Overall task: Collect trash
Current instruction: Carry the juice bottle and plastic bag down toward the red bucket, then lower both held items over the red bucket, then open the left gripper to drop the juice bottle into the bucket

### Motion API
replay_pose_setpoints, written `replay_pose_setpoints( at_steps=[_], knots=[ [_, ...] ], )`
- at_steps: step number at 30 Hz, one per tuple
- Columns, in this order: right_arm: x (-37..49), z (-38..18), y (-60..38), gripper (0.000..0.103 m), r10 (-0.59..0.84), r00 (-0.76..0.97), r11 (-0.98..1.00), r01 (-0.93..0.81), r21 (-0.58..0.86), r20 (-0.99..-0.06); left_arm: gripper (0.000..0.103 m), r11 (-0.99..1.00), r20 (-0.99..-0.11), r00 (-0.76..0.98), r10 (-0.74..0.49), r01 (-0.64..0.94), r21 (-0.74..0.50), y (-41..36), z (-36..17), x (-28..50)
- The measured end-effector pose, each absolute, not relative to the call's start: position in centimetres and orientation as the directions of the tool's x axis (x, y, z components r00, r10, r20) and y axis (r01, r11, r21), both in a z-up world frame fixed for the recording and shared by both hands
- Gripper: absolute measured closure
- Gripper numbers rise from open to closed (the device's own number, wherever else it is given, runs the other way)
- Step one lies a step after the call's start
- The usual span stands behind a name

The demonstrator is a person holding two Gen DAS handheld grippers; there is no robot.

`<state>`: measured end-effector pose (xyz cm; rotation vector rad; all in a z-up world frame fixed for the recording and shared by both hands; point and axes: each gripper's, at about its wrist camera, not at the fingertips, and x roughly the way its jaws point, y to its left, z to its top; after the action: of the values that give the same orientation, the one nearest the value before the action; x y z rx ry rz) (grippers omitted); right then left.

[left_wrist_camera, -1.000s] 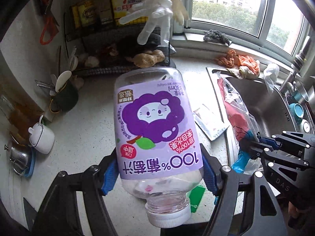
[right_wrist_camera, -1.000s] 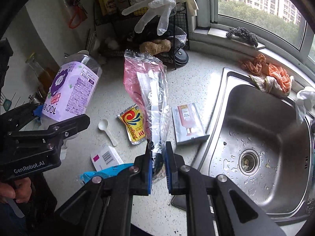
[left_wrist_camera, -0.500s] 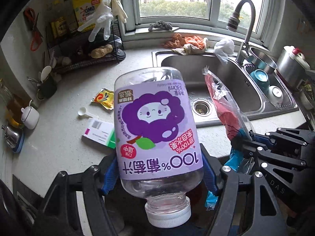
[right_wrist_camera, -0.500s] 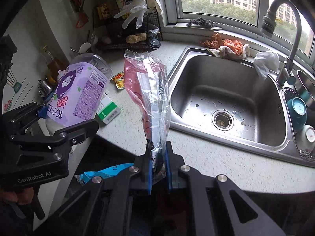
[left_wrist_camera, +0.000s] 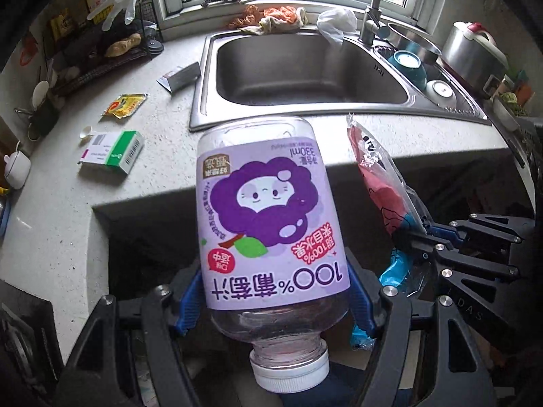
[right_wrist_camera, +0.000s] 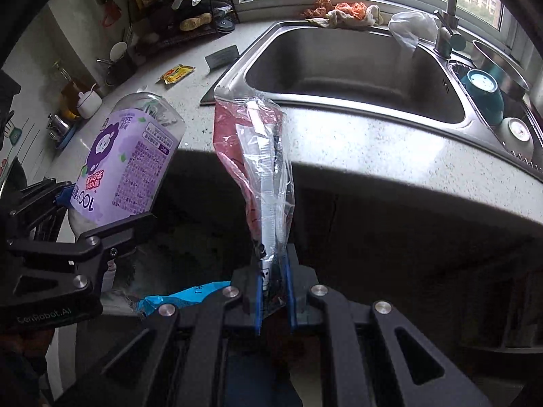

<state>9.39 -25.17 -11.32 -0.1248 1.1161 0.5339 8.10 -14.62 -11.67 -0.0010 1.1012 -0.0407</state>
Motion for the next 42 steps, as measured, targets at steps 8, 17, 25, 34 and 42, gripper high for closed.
replay_pose_setpoints(
  at_steps=[8, 17, 25, 34, 42],
  knots=[
    [8.1, -19.3, -25.3, 0.093, 0.322, 0.287, 0.886, -0.428, 0.179, -0.902, 0.033, 0.998, -0.935, 0.349, -0.056, 0.059, -0.037, -15.9, -21.6, 6.7],
    [9.5, -31.4, -25.0, 0.093, 0.284, 0.26, 0.908, -0.382, 0.172, -0.923, 0.033, 0.995, -0.959, 0.269, -0.088, 0.063, -0.074, -16.4, -35.2, 7.7],
    [10.8, -40.2, -26.2, 0.093, 0.251, 0.265, 0.937, -0.309, 0.164, -0.931, 0.033, 0.988, -0.969, 0.213, -0.123, 0.122, -0.098, -18.3, -46.0, 9.6],
    [10.9, -44.4, -27.9, 0.093, 0.231, 0.262, 0.952, -0.259, 0.162, -0.937, 0.033, 0.978, -0.977, 0.146, -0.156, 0.163, -0.132, -19.4, -51.6, 10.8],
    [9.9, -44.2, -28.3, 0.093, 0.223, 0.252, 0.956, -0.246, 0.161, -0.942, 0.032, 0.968, -0.978, 0.141, -0.152, 0.22, -0.118, -20.8, -51.1, 11.1]
  ],
)
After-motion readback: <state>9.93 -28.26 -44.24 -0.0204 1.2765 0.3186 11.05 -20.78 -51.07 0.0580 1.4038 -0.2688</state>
